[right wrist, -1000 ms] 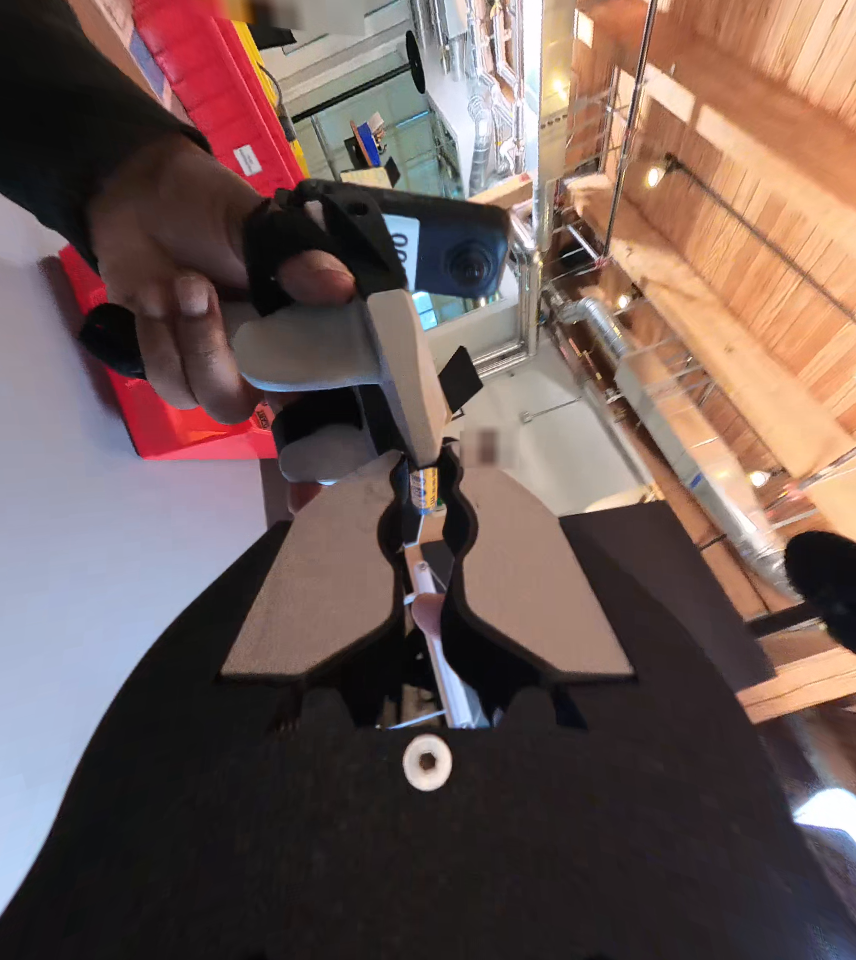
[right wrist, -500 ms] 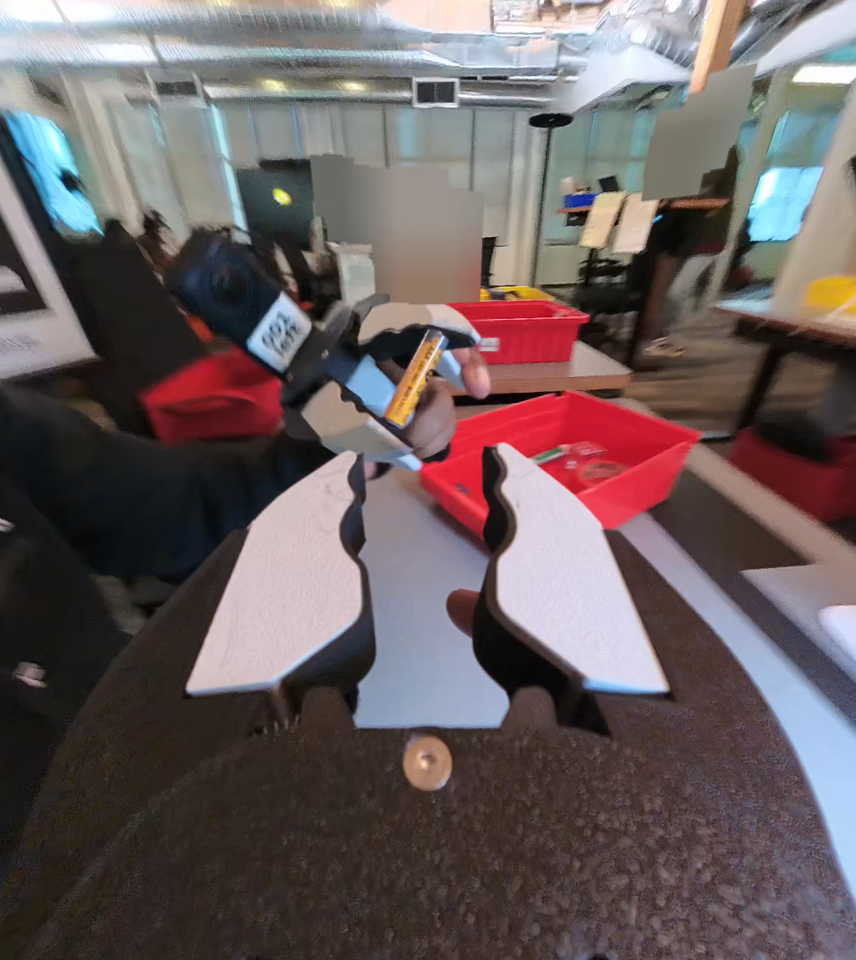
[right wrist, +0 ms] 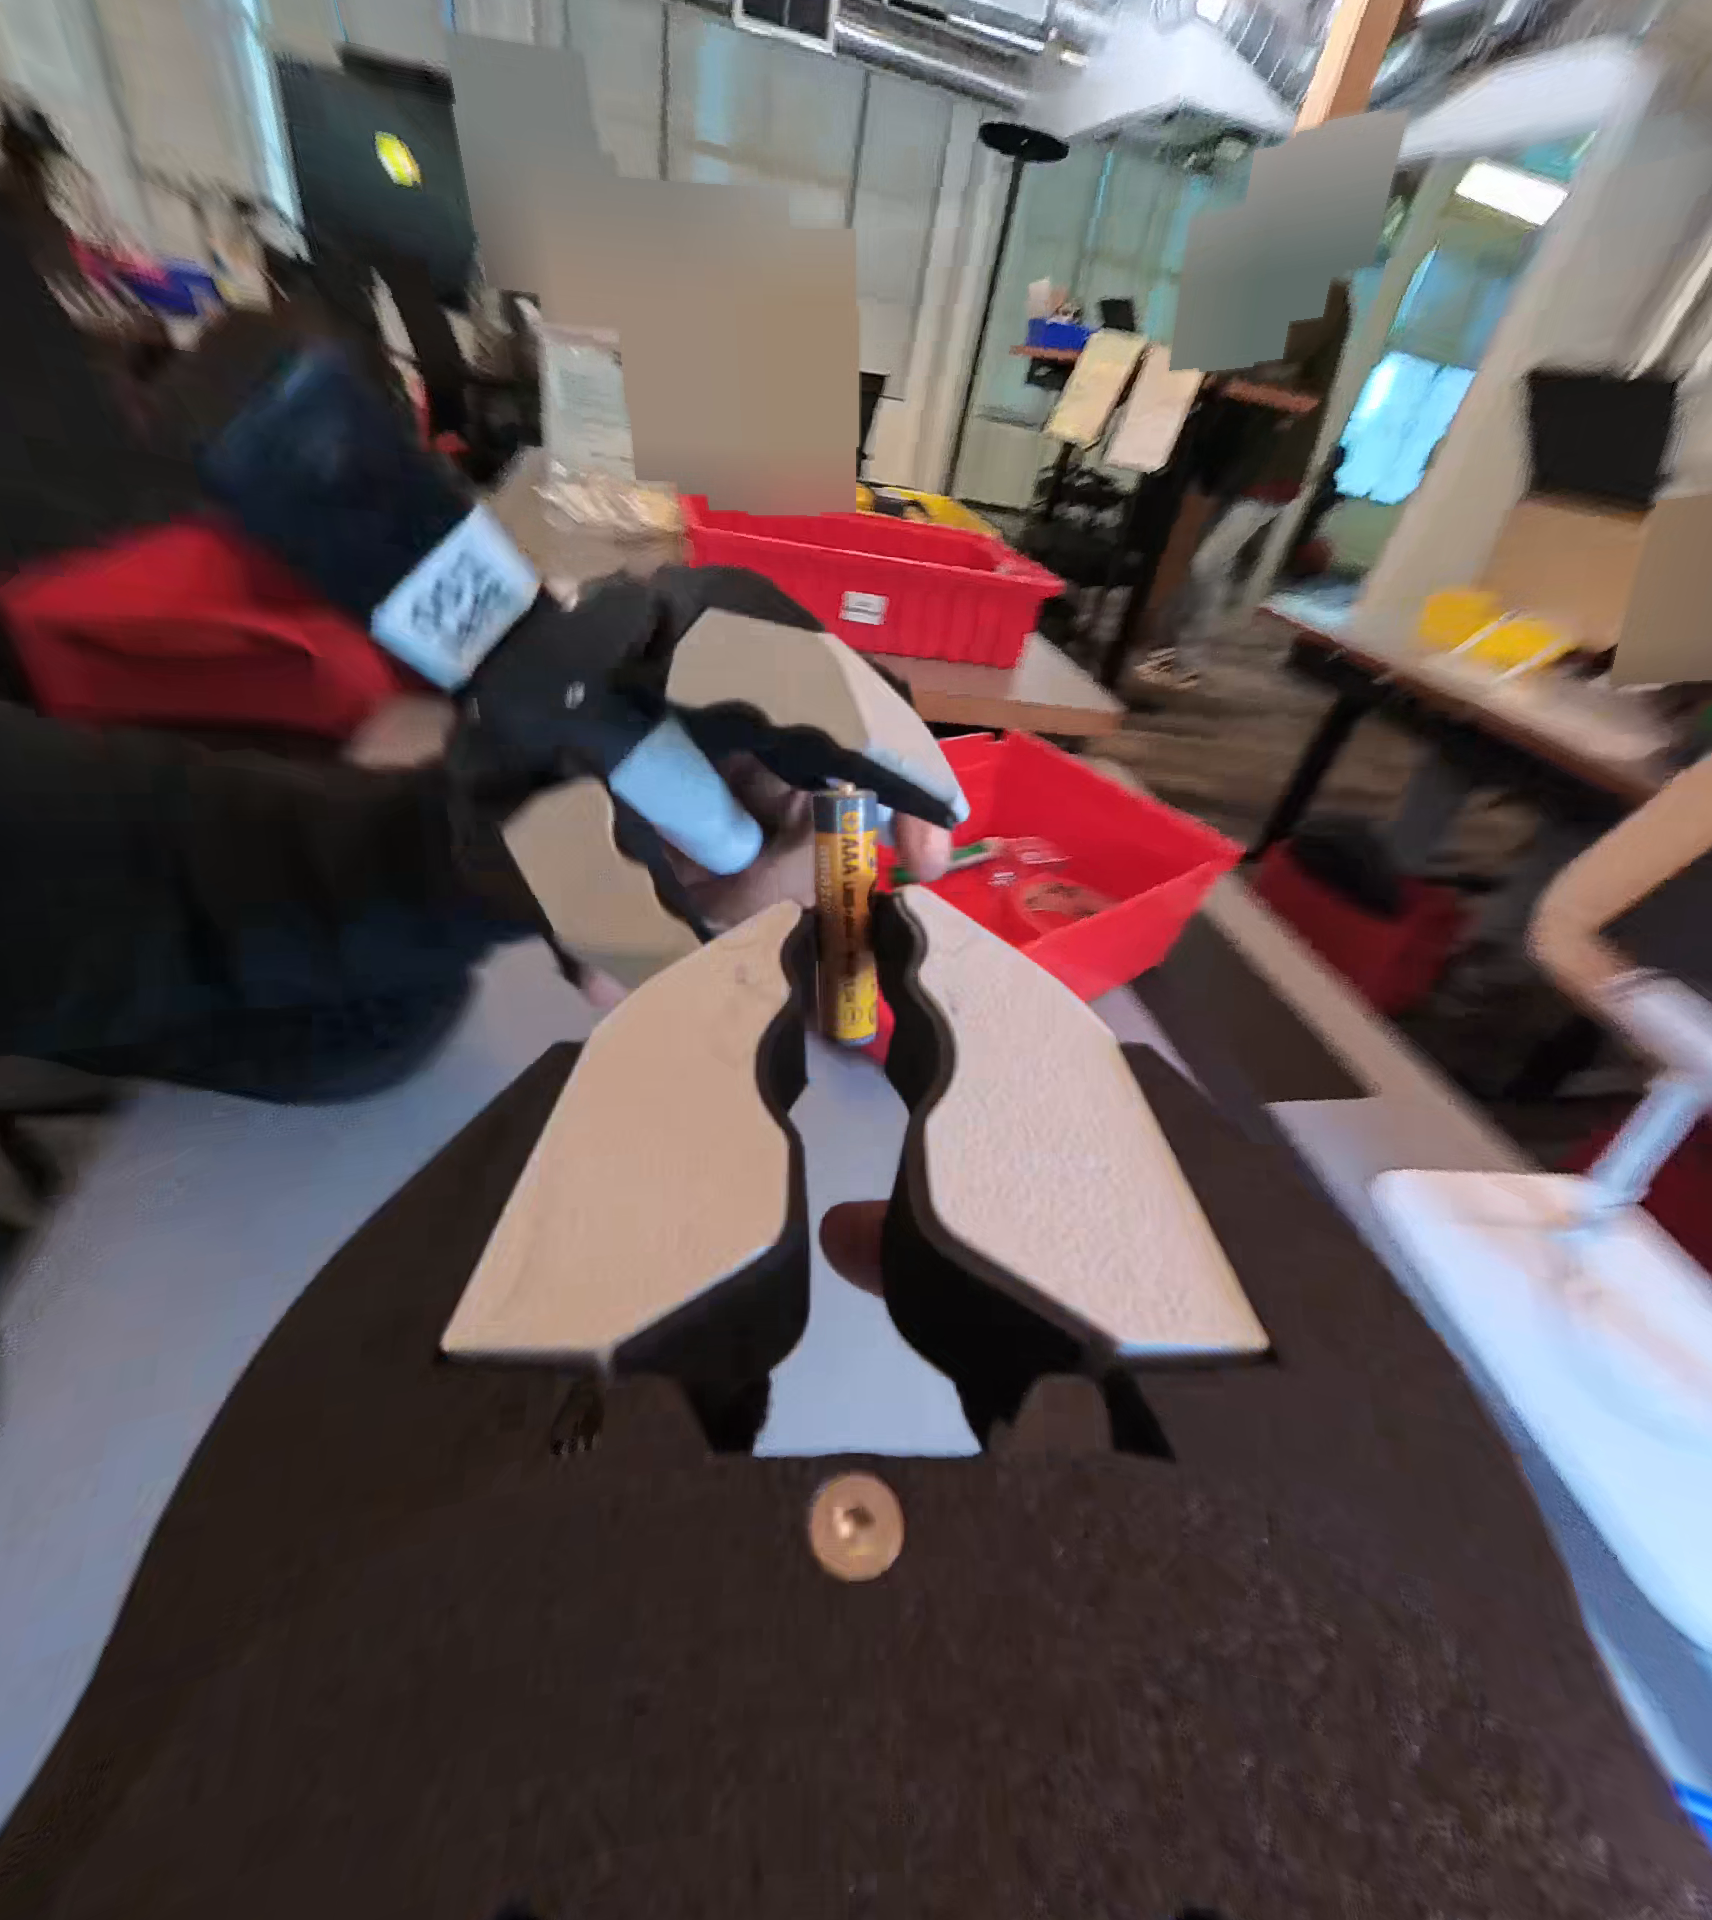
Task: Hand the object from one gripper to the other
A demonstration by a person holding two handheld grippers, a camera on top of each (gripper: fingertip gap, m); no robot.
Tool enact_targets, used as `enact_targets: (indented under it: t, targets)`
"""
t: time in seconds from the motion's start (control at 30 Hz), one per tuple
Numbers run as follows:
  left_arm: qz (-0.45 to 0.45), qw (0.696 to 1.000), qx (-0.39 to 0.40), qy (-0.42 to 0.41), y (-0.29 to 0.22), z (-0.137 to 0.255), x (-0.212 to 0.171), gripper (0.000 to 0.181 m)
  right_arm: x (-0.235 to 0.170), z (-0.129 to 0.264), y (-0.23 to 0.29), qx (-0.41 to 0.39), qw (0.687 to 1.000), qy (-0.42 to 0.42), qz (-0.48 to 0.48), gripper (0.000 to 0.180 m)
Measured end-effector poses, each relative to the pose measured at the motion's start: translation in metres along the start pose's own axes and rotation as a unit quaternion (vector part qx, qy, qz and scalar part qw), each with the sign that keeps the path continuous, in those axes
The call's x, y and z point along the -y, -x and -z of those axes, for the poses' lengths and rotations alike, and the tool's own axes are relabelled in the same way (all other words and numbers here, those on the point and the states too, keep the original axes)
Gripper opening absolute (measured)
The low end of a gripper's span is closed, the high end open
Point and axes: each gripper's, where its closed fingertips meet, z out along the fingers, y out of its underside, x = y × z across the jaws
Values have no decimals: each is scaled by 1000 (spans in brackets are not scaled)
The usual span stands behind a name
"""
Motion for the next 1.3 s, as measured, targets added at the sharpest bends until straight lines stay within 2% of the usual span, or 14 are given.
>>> enact_targets:
  t: [0.07, 0.13, 0.2, 0.37, 0.5, 0.6, 0.73, 0.8, 0.83, 0.93, 0.97, 1.03, 1.17, 1.3]
  targets:
    - [160, 985, -49, -34, 3, 3, 1, 50, -1, 8, -10, -50, 994, 13, 101, 11]
    - [310, 942, -101, -74, 5, 4, 8, 50, -2, 11, -16, -85, 983, 29, 160, 11]
    - [383, 914, -107, -83, 10, 2, 8, 45, -7, 11, -24, -128, 965, 67, 218, 11]
    - [345, 936, -69, -14, 5, -7, -7, 33, -23, 6, -30, -193, 898, 174, 355, 11]
    - [279, 958, -54, 24, -3, -11, -16, 10, -25, 2, -25, -194, 883, 190, 383, 11]
    - [317, 945, -74, -19, -2, -8, -4, 10, -13, 4, -18, -171, 912, 140, 345, 12]
    - [431, 886, -121, -122, 10, 3, 16, 10, 7, 10, -7, -92, 974, 18, 205, 31]
    - [469, 859, -143, -147, 9, 4, 20, 10, 13, 11, -1, -69, 981, -26, 178, 29]
    - [486, 847, -153, -153, 7, 4, 21, 10, 13, 10, -1, -71, 981, -25, 178, 17]
    - [520, 820, -173, -165, 8, 4, 22, 11, 12, 9, 2, -80, 974, 1, 214, 12]
    - [518, 823, -173, -154, 8, 4, 19, 12, 11, 10, 1, -83, 972, 16, 217, 11]
    - [467, 864, -142, -123, 14, 5, 12, 21, 5, 13, 0, -86, 967, 62, 231, 11]
    - [211, 973, -90, 14, 4, 8, -4, 30, -22, 18, -9, -107, 949, 195, 222, 11]
    - [-4, 991, -47, 126, -7, 3, -26, 30, -41, 12, -7, -106, 949, 248, 165, 11]
